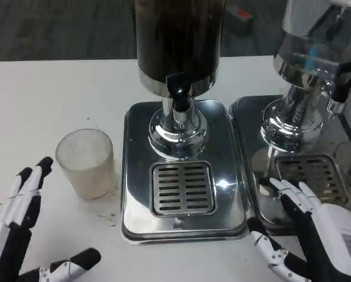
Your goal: Grasp the cup under the faucet to collect the drink, then remove the cup.
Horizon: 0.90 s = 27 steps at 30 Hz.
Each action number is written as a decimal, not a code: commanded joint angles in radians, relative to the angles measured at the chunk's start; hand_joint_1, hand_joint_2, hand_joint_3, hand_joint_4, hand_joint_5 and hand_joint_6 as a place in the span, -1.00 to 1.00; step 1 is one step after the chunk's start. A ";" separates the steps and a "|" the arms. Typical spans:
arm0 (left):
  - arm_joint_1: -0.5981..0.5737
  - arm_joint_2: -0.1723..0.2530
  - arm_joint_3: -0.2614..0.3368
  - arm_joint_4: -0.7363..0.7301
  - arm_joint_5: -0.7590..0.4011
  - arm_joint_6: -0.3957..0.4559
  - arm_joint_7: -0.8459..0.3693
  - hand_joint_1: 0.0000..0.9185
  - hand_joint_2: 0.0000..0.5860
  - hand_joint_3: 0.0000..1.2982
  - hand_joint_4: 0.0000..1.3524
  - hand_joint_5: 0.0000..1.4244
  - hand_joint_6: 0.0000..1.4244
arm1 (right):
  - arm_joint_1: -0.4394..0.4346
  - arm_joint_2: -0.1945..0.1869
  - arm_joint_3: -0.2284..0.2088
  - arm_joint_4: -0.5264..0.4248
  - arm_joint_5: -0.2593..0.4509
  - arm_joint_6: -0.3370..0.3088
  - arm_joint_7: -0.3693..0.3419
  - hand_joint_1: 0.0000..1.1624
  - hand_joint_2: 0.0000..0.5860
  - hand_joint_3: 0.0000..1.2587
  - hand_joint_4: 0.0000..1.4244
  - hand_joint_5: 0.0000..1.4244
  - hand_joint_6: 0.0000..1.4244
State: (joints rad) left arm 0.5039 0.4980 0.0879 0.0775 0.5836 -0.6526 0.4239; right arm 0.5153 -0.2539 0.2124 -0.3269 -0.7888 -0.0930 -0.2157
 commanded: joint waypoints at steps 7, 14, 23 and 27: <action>-0.089 -0.022 0.038 0.071 -0.132 0.003 -0.063 -0.73 -0.99 -1.00 -1.00 -0.83 -0.65 | -0.009 0.008 -0.001 0.002 0.011 0.010 0.007 -0.54 0.41 -0.67 -0.79 -0.88 -0.71; -0.160 -0.005 0.042 0.109 -0.158 0.039 -0.129 -0.65 -1.00 -1.00 -1.00 -0.81 -0.63 | -0.003 0.014 0.002 -0.002 0.012 0.016 0.008 -0.54 0.41 -0.67 -0.78 -0.88 -0.70; -0.259 0.002 0.031 0.186 -0.179 0.064 -0.215 -0.63 -1.00 -1.00 -0.99 -0.78 -0.63 | -0.003 0.016 -0.005 -0.007 0.021 0.022 0.018 -0.54 0.40 -0.66 -0.76 -0.85 -0.70; -0.301 0.010 0.027 0.229 -0.192 0.064 -0.237 -0.63 -1.00 -1.00 -0.96 -0.76 -0.60 | -0.002 0.018 -0.004 -0.006 0.023 0.024 0.020 -0.54 0.39 -0.66 -0.76 -0.85 -0.70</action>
State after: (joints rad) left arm 0.2257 0.4953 0.1206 0.2804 0.4008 -0.5931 0.2052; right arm 0.5131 -0.2405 0.2119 -0.3241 -0.7745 -0.0790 -0.2017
